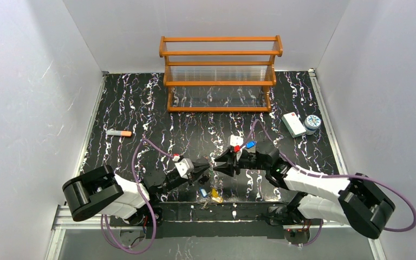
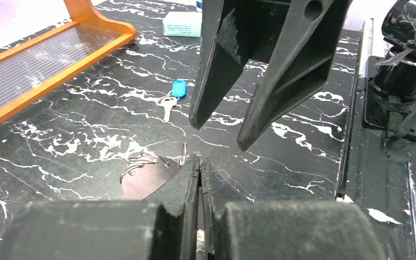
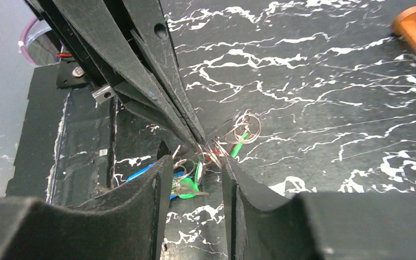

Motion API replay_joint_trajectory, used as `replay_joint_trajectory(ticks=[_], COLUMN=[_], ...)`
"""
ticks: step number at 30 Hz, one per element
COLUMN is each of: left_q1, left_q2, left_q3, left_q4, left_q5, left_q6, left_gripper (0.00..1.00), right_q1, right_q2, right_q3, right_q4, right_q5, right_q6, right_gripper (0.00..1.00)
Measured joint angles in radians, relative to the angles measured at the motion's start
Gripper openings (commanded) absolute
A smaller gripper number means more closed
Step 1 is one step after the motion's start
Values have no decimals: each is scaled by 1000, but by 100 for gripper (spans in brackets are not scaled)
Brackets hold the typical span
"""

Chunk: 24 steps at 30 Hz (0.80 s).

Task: Put the keys on the keyring
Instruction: Adjust the key on the keyring.

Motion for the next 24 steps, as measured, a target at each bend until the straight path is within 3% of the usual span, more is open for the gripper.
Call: replay_joint_trajectory(ticks=[8,16,21,24], left_q1=[0,0,0,0], left_q2=[-34,-97,-139,-137], left_q3=[0,0,2,19], left_q4=[0,-19,-135,-177], left_q5=[-51,-78,-58,-39], left_q6=[9,41,89,114], left_gripper=[0,0,0,0], right_q1=[0,0,-3,-10], right_q2=[-160,-190,-180,-168], right_q3=[-3,-5,-5,-5], right_q4=[-135,-195,-198,-206], right_q5=[109,247,362,404], right_q6=[-41,-6,102,147], right_gripper=[71,97,99,92])
